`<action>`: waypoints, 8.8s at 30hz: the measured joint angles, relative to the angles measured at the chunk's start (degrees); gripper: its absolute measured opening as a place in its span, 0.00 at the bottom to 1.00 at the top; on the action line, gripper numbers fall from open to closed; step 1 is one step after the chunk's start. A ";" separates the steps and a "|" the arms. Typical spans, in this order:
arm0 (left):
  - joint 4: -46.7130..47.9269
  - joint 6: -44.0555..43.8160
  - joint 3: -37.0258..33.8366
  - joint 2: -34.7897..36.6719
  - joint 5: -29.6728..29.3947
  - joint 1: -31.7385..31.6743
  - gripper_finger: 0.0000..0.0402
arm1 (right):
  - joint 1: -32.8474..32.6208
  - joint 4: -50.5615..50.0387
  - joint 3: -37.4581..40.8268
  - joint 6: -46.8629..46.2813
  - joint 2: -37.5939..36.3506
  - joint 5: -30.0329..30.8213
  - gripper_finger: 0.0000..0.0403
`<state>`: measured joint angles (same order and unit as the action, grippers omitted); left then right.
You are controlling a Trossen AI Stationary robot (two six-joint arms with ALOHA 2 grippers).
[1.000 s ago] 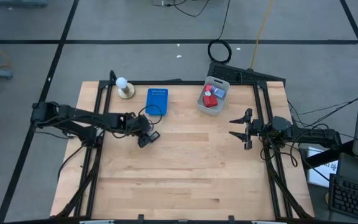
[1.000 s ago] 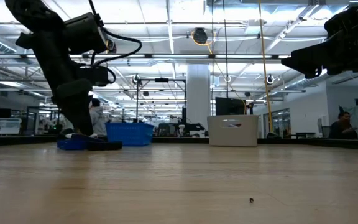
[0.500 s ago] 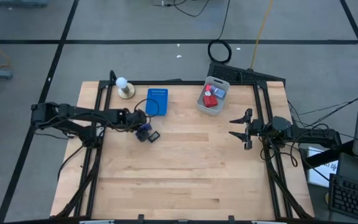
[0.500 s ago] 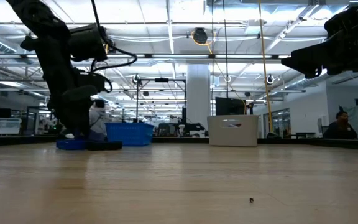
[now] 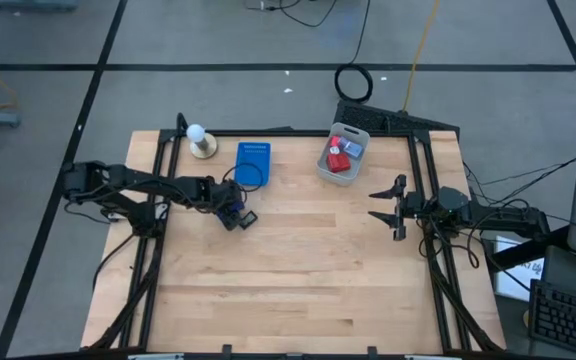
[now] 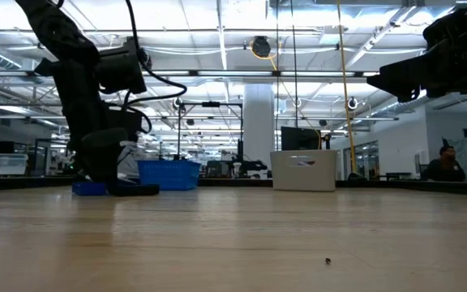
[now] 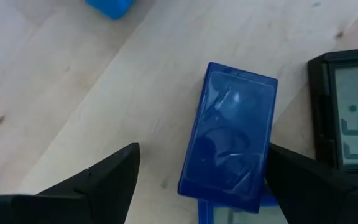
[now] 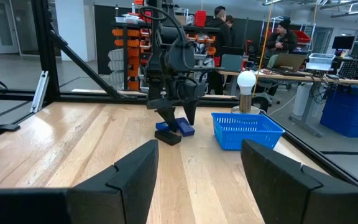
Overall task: Pick & Place Office items
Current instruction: Put the left blue digital clock into the blue bin, then put the blue digital clock into the blue bin
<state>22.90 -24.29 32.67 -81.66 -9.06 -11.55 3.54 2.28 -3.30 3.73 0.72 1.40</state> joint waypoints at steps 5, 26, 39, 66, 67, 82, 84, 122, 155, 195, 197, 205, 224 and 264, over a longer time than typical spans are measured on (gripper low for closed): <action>-0.23 3.00 0.13 -1.20 0.04 0.00 0.83 | 0.01 0.00 0.01 0.00 -0.01 0.01 0.55; -0.95 5.16 -0.09 -1.48 3.37 0.04 0.38 | 0.00 0.01 0.00 0.00 -0.01 -0.01 0.55; -0.22 4.24 -0.64 3.05 -1.21 1.12 0.39 | 0.01 0.00 0.00 0.00 -0.01 0.00 0.55; -17.60 10.50 -0.22 19.06 -10.17 -0.70 0.39 | -0.01 0.02 0.01 0.00 -0.01 0.01 0.55; -18.51 10.46 -0.22 19.05 -10.45 -1.41 0.39 | -0.01 0.02 -0.01 0.00 0.01 0.01 0.55; -20.08 7.53 0.89 19.06 -3.89 -14.93 0.38 | 0.01 0.02 -0.01 0.00 0.01 0.01 0.55; -18.11 7.47 2.49 18.89 -3.01 -16.26 0.38 | -0.01 0.02 0.00 0.00 0.01 0.01 0.55; -18.83 5.75 14.97 -14.68 1.64 -21.14 0.45 | 0.00 0.02 0.00 0.00 0.00 -0.01 0.55; -15.45 8.15 14.88 0.21 5.82 -17.81 0.43 | 0.01 0.02 -0.01 0.00 0.01 -0.01 0.55; 23.78 -4.14 10.68 6.09 -12.28 15.79 0.68 | 0.01 0.02 -0.01 0.00 -0.01 0.01 0.55; 23.72 -2.74 9.45 6.09 -12.80 15.31 0.68 | -0.01 0.02 -0.01 0.00 -0.01 0.00 0.55; 17.60 1.11 5.31 6.09 -18.03 12.20 0.69 | 0.01 0.02 -0.01 0.00 -0.01 0.01 0.55; 17.32 -1.45 2.84 5.89 -3.04 8.94 0.69 | 0.01 0.02 -0.01 0.00 0.00 -0.01 0.55; 1.98 19.06 1.46 5.89 7.52 15.07 0.69 | 0.01 0.02 0.00 0.00 0.00 0.01 0.55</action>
<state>24.88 -5.23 34.13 -75.77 -1.54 3.52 3.55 2.31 -3.30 3.73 0.72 1.41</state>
